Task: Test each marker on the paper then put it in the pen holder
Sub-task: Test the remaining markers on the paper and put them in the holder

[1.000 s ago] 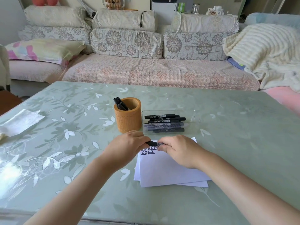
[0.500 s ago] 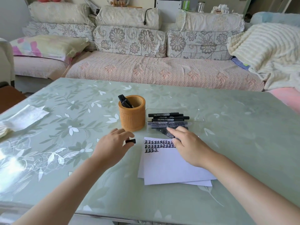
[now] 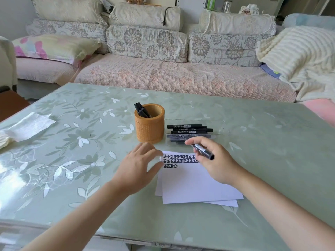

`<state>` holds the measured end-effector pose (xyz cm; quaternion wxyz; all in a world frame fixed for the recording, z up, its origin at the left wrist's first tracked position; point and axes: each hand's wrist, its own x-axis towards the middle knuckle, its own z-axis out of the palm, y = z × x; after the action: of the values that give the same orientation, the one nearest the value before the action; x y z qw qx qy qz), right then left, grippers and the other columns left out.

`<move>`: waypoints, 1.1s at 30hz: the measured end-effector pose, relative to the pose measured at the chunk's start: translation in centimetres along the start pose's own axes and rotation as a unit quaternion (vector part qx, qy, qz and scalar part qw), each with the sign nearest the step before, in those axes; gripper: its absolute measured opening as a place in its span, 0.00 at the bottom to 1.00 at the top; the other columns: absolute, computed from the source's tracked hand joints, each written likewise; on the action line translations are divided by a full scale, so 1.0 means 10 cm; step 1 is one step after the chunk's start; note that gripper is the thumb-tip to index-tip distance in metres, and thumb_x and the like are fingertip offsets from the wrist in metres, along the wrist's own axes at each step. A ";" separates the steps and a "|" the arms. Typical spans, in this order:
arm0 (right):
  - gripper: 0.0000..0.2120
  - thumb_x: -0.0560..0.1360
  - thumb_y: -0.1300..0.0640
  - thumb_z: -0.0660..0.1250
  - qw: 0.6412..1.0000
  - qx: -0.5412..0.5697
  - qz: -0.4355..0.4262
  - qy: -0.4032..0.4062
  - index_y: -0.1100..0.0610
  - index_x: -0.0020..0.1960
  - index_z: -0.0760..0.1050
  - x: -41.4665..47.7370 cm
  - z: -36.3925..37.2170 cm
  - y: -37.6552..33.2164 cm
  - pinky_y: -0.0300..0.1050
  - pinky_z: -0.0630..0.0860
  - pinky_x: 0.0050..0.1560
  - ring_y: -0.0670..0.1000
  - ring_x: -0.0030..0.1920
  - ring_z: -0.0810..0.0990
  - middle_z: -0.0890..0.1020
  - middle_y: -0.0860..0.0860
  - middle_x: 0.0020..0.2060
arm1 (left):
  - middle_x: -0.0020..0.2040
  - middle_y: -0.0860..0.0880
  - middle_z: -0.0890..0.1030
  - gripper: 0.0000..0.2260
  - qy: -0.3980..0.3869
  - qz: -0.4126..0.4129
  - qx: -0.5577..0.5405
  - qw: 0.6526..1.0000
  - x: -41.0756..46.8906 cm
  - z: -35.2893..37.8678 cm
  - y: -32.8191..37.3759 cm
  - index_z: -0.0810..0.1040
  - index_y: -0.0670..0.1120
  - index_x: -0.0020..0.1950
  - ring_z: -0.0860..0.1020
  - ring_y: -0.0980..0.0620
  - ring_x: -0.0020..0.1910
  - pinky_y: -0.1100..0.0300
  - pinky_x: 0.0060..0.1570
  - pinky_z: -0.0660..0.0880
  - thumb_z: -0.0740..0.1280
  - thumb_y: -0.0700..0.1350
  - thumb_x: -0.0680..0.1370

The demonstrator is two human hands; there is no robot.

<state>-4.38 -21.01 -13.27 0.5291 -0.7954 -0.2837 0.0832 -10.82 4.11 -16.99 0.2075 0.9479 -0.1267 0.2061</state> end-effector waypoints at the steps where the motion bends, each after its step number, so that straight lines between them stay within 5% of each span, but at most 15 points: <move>1: 0.20 0.76 0.69 0.66 1.000 0.014 0.007 -0.003 0.43 0.54 0.78 -0.01 0.01 0.00 0.38 0.72 0.44 0.46 0.40 0.73 0.75 0.45 0.40 | 0.49 0.56 0.73 0.12 -0.016 0.021 -0.018 0.999 -0.02 0.00 0.04 0.78 0.54 0.55 0.73 0.54 0.49 0.57 0.46 0.74 0.61 0.57 0.78; 5: 0.04 0.78 0.61 0.68 0.995 0.098 0.018 0.030 0.53 0.51 0.79 -0.03 0.08 -0.01 0.40 0.75 0.40 0.50 0.35 0.77 0.79 0.47 0.36 | 0.51 0.56 0.73 0.12 -0.076 0.058 -0.033 0.995 -0.14 0.07 0.14 0.78 0.56 0.57 0.72 0.54 0.50 0.61 0.45 0.71 0.64 0.58 0.76; 9: 0.14 0.75 0.57 0.63 0.979 0.185 0.067 0.059 0.56 0.59 0.75 -0.03 0.16 0.06 0.47 0.77 0.35 0.61 0.35 0.83 0.84 0.59 0.42 | 0.52 0.56 0.72 0.15 -0.105 0.072 -0.006 0.992 -0.19 0.10 0.14 0.77 0.58 0.58 0.71 0.53 0.51 0.64 0.49 0.67 0.64 0.61 0.75; 12: 0.12 0.71 0.61 0.67 0.980 0.166 0.084 0.075 0.61 0.53 0.76 -0.01 0.22 0.12 0.47 0.75 0.31 0.60 0.37 0.84 0.84 0.59 0.40 | 0.52 0.56 0.71 0.15 -0.115 0.069 -0.001 0.991 -0.20 0.10 0.13 0.77 0.59 0.58 0.71 0.53 0.52 0.63 0.51 0.67 0.64 0.62 0.75; 17: 0.07 0.74 0.64 0.71 0.983 0.100 0.123 0.087 0.60 0.40 0.74 0.00 0.30 0.23 0.44 0.72 0.29 0.55 0.26 0.76 0.80 0.57 0.29 | 0.52 0.55 0.71 0.15 -0.117 0.065 0.000 0.991 -0.20 0.11 0.14 0.77 0.59 0.59 0.70 0.53 0.52 0.61 0.52 0.70 0.64 0.63 0.75; 22: 0.09 0.73 0.66 0.71 0.982 0.105 0.132 0.083 0.59 0.39 0.73 0.02 0.31 0.23 0.44 0.72 0.29 0.53 0.27 0.73 0.78 0.56 0.29 | 0.52 0.56 0.71 0.15 -0.112 0.063 0.002 0.992 -0.21 0.12 0.13 0.77 0.59 0.59 0.70 0.53 0.52 0.62 0.50 0.68 0.64 0.62 0.75; 26: 0.11 0.72 0.65 0.70 0.982 0.085 0.135 0.099 0.56 0.36 0.71 0.04 0.32 0.25 0.45 0.71 0.29 0.54 0.25 0.71 0.76 0.66 0.29 | 0.52 0.54 0.72 0.15 -0.111 0.061 -0.007 0.992 -0.21 0.12 0.13 0.78 0.58 0.59 0.70 0.52 0.51 0.61 0.51 0.69 0.64 0.62 0.75; 33: 0.16 0.73 0.64 0.69 0.988 0.063 0.110 0.091 0.52 0.33 0.67 0.02 0.34 0.29 0.46 0.67 0.30 0.52 0.23 0.69 0.74 0.55 0.27 | 0.52 0.55 0.71 0.16 -0.113 0.054 -0.007 0.992 -0.21 0.11 0.14 0.78 0.58 0.59 0.70 0.52 0.51 0.62 0.52 0.68 0.64 0.62 0.75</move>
<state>-4.59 -19.01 -17.24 0.5896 -0.7911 -0.1387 0.0859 -12.76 2.70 -18.38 0.1867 0.9555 -0.2014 0.1077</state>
